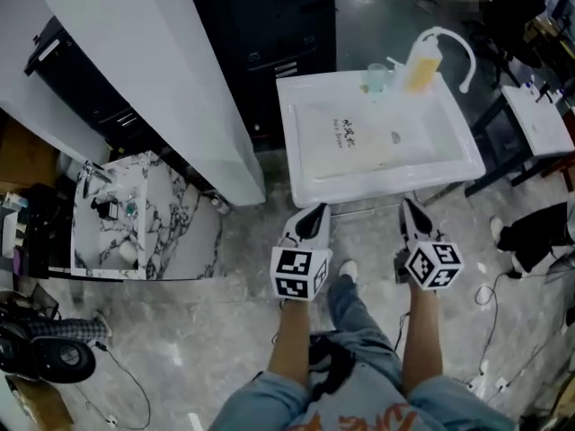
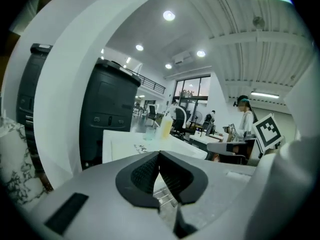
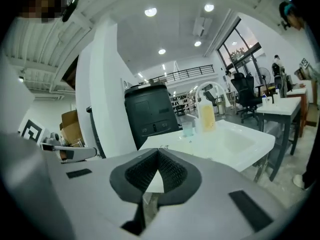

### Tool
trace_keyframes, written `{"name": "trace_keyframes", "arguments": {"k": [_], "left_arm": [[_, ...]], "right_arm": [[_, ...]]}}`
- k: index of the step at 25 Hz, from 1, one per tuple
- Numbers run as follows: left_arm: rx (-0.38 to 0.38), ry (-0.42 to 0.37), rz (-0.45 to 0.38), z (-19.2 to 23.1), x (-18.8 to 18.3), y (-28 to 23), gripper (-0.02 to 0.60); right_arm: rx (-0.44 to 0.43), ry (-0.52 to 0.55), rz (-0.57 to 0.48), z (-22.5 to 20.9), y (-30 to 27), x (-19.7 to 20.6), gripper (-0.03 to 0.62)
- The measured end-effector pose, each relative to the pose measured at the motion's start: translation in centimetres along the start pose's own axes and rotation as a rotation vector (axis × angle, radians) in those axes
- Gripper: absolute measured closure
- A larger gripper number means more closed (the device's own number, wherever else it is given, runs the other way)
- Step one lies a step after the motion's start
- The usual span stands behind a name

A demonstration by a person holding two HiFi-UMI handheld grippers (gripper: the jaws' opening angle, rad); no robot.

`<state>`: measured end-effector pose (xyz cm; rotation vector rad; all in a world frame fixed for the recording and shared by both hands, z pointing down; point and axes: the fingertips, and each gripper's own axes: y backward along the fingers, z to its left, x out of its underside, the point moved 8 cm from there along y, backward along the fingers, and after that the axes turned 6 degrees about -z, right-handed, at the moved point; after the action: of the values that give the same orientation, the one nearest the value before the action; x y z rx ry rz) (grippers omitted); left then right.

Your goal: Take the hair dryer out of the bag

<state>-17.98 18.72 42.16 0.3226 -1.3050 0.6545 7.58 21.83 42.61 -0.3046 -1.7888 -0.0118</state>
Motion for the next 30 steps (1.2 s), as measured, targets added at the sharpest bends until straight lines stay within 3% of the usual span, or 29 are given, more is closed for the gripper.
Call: {"name": "trace_keyframes", "arguments": {"k": [5,12,15,18,24,27,30], "left_arm": [[-0.016,-0.005,0.025,0.3,-1.0,-7.1,0.581],[0.021,-0.046,0.020,-1.8,-3.1,-14.9,0.580],[0.034,-0.089,0.012,-2.2,-4.4,-16.3,0.581],[0.000,-0.094,0.008,-0.9,-5.2,-16.8,0.580],[-0.007,-0.133,0.084,3.3,-4.1,-18.7,0.580],[-0.054,-0.142,0.126,5.5,-4.5,-19.1,0.580],[-0.001,-0.198,0.152,4.8,-5.0,-21.0,0.580]], "right_arm": [[-0.035,-0.032,0.013,-4.5,-5.8,-1.4,0.594],[-0.026,-0.051,-0.031,-11.9,-10.4,-5.4,0.594],[-0.037,-0.067,-0.056,-13.0,-11.6,-6.2,0.595],[-0.067,-0.077,-0.063,-12.7,-13.1,-6.5,0.594],[-0.066,-0.092,-0.040,-13.8,-14.9,-6.2,0.594],[-0.009,-0.117,-0.053,-16.3,-13.7,-6.9,0.594],[0.040,-0.174,-0.082,-18.6,-13.5,-7.4,0.594]]}}
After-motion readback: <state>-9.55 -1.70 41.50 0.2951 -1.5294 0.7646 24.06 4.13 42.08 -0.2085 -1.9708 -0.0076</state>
